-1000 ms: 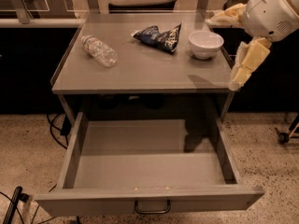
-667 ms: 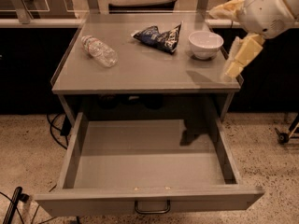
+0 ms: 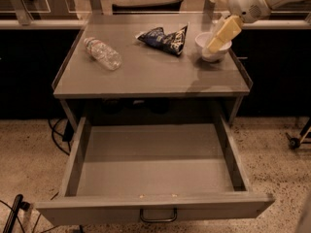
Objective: Place blue chip bag into top drawer
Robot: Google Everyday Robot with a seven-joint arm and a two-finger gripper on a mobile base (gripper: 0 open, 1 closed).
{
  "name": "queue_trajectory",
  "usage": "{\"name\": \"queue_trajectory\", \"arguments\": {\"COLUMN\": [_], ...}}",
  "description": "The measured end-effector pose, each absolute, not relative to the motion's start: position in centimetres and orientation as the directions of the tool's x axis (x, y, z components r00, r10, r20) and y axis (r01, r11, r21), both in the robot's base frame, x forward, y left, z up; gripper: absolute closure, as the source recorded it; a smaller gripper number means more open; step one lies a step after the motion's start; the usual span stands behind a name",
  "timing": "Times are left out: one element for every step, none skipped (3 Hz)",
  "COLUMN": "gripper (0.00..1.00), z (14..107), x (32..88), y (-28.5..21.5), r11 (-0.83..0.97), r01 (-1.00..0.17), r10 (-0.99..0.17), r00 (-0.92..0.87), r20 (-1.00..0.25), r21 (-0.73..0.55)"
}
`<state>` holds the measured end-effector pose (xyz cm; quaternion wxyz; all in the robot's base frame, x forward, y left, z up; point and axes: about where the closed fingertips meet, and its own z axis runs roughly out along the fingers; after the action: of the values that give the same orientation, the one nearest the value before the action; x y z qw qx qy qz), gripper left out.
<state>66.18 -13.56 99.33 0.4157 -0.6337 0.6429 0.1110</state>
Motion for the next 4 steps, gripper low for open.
{"name": "queue_trajectory", "arguments": {"gripper": [0.0,0.0,0.0,0.0], "z": [99.0,98.7,97.2,95.2], "x": [72.7,73.3,76.5,80.1], "y": [-10.1,-9.8,-8.3,-6.6], "r11": [0.248,0.252,0.281,0.349], "r01": [-0.904,-0.903,-0.895,-0.878], "r10": [-0.71,-0.709,-0.708,-0.726], "r00": [0.076,0.073,0.052,-0.034], "r20": [-0.7,-0.701,-0.704,-0.687], "r21": [-0.349,-0.349,-0.348,-0.326]}}
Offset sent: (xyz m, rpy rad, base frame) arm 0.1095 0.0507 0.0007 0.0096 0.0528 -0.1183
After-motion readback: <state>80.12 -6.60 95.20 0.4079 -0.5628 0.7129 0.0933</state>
